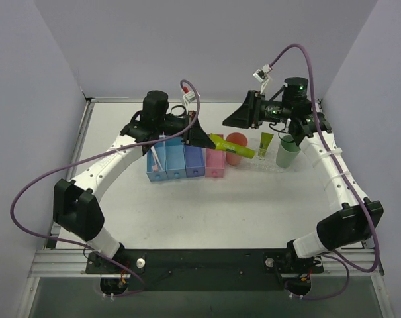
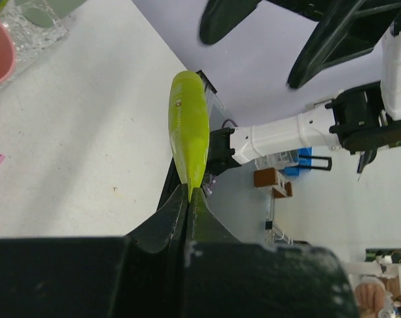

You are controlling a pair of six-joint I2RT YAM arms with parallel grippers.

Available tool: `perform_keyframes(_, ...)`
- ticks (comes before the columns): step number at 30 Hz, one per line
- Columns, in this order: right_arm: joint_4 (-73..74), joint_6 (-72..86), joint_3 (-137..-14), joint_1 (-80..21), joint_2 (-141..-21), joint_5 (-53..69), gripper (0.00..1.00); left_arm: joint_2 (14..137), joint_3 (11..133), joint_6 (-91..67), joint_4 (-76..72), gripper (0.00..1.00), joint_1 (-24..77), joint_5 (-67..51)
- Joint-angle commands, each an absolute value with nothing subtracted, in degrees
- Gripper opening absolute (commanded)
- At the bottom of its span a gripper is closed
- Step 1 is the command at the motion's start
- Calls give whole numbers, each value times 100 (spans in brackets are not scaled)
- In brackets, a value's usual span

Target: Prepare toiletry sets of a toothbrush and toothpaste on the tray

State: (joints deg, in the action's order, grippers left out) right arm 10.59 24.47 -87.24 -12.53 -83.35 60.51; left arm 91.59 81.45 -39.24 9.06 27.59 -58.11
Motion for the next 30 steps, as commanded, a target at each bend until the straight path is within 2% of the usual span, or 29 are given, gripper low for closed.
perform_keyframes(1, 1160, 2294, -9087, -1608, -8578, 6494, 39, 9202, 8763, -3093, 1574, 0, 2970, -6143)
perform_keyframes(17, 1195, 2522, -8833, -1916, -8657, 7049, 28, 9228, 8719, -3463, 853, 0, 2971, -6302)
perform_keyframes(30, 1204, 2478, -8789, -1951, -8754, 7040, 29, 9237, 8737, -3621, 580, 0, 2927, -6381)
